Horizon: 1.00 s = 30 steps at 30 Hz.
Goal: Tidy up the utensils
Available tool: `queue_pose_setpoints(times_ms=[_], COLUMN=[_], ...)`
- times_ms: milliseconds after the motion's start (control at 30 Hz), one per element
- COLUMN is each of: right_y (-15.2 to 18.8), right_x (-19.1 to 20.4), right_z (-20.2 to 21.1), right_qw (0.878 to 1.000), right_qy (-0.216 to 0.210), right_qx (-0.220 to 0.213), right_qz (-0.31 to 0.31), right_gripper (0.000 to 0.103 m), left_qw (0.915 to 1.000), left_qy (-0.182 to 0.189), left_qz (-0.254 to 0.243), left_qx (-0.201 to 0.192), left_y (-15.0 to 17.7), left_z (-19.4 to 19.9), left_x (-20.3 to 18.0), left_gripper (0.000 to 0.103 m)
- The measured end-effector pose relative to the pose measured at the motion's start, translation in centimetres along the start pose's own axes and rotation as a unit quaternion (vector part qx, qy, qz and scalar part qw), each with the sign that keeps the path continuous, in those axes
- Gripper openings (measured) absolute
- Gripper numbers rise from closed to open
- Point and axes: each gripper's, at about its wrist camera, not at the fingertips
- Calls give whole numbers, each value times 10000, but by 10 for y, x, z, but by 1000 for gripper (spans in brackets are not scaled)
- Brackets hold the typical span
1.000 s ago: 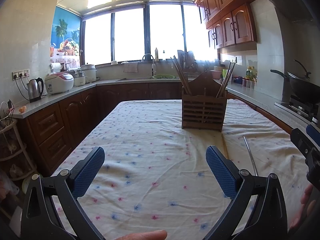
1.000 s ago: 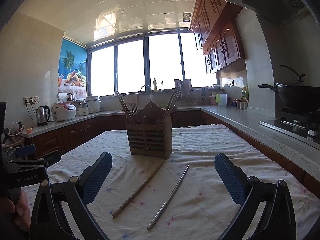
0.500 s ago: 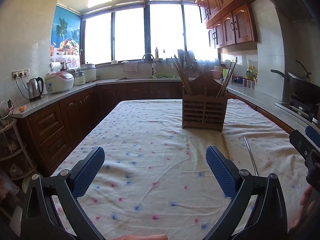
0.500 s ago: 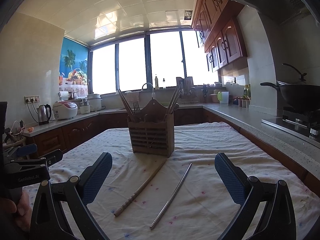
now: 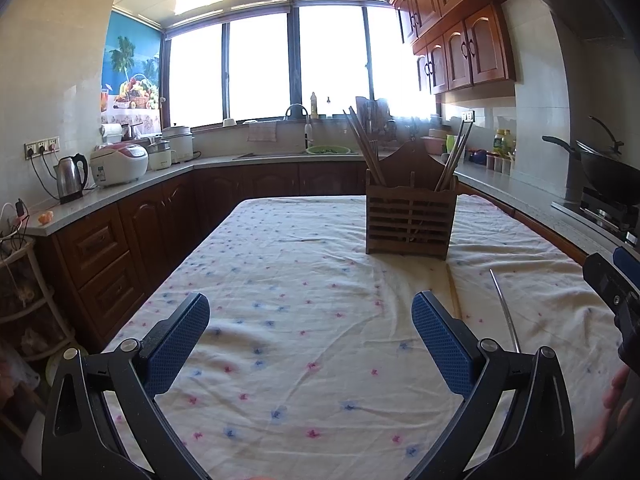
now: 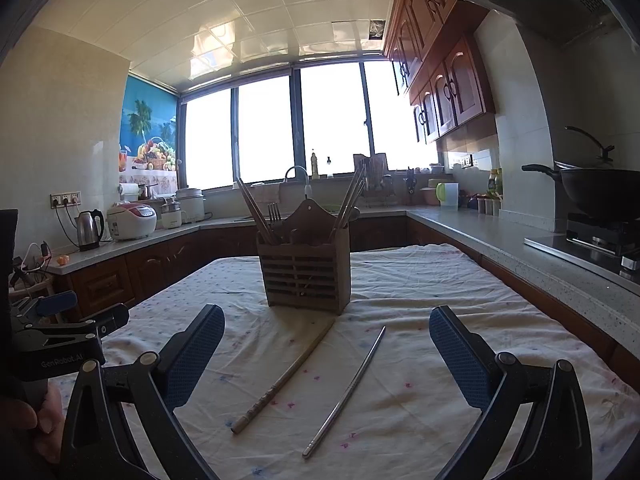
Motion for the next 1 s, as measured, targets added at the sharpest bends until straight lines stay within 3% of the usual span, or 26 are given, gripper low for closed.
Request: queue_pose_setpoints(times_ms=[1000], right_y=[-1], right_x=[4], right_z=[1], right_qw=[10000], right_qy=[-54], right_qx=[-3], right_qz=[-14], right_gripper=[103], left_qw=[9999], left_qy=[112], left_qz=[-7], left_qx=[56], left_y=[0], left_z=[0], left_x=[2], left_gripper=[103])
Point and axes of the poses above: each gripper's, at about its wrist camera, not at the fingertips, and z roughly against the way its jaws point, x to its left, y to its underside, and after that the axes turned 5 degrees about -y, right-handed
